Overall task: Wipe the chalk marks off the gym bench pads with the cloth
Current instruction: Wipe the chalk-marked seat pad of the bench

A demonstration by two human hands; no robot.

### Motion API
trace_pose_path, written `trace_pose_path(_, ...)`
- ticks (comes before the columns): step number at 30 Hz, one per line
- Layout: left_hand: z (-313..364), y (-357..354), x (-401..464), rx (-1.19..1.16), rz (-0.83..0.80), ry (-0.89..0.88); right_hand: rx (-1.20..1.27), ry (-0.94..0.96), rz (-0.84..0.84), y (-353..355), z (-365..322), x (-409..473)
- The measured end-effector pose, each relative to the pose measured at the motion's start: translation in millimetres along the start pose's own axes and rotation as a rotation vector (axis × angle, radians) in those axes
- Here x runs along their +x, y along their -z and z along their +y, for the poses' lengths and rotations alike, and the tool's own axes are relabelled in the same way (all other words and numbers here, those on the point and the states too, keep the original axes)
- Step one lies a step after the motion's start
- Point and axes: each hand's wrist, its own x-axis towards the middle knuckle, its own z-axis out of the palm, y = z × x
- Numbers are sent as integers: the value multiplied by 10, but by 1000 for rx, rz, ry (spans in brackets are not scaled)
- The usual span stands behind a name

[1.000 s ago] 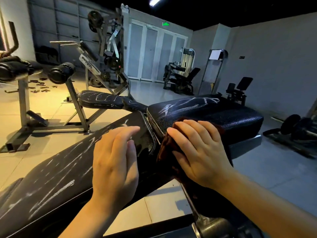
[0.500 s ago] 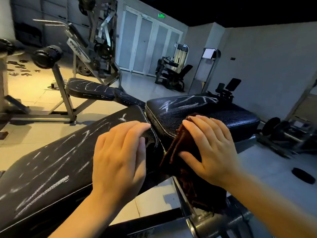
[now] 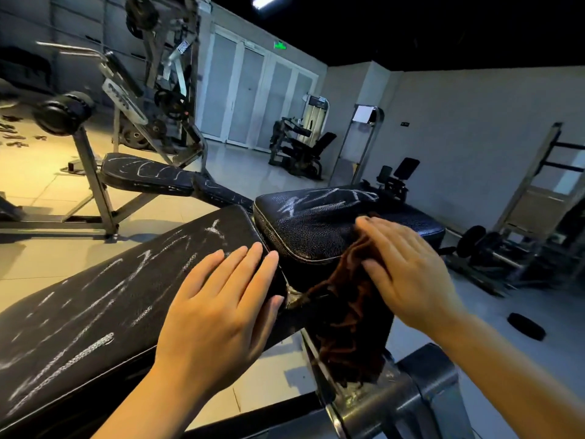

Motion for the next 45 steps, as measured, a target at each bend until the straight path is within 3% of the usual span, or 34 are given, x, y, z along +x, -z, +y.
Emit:
trace_pose_path(5, 8, -7, 2, 2, 17, -10, 42, -220, 16, 30, -314, 149)
trace_pose_path(9, 3, 11, 5, -16, 39, -5, 77, -29, -44, -83, -811, 425)
trace_pose_path(13, -19, 17, 13, -39, 67, 4, 73, 56, -170, -9, -660, 439)
trace_pose_path(19, -24, 13, 8, -67, 88, 5, 60, -317, -169, 126, -33, 358)
trace_pose_path(23, -10, 28, -3, -71, 101, 15, 42, -483, -121, 122, 13, 416)
trace_pose_path(27, 27, 76, 24, -91, 127, 37, 97, -301, -236, 170, -513, 499)
trace_pose_path(31, -5, 54, 62, -160, 53, 171, 139, -47, -316, 136, -937, 603)
trace_pose_path(32, -74, 100, 54, -188, -98, 275, 166, -30, -346, 138, -913, 600)
trace_pose_path(35, -258, -252, -212, -274, -357, 232, 169, -84, -382, 217, -657, 461)
trace_pose_path(37, -140, -195, -226, -154, -207, 215, 94, -220, -368, 249, -332, 357)
trace_pose_path(38, -49, -20, -203, -254, -198, 181, 56, -312, -359, 248, -133, 338)
trace_pose_path(40, 103, 122, -69, -339, 54, 158, 22, -510, -380, 245, 247, 362)
trace_pose_path(41, 99, 143, 9, -353, 103, 180, 27, -597, -421, 247, 382, 397)
trace_pose_path(43, -2, 103, 56, -267, 122, 138, 37, -647, -482, 250, 451, 472)
trace_pose_path(45, 7, 96, 55, -271, 90, 159, 16, -565, -459, 239, 291, 525)
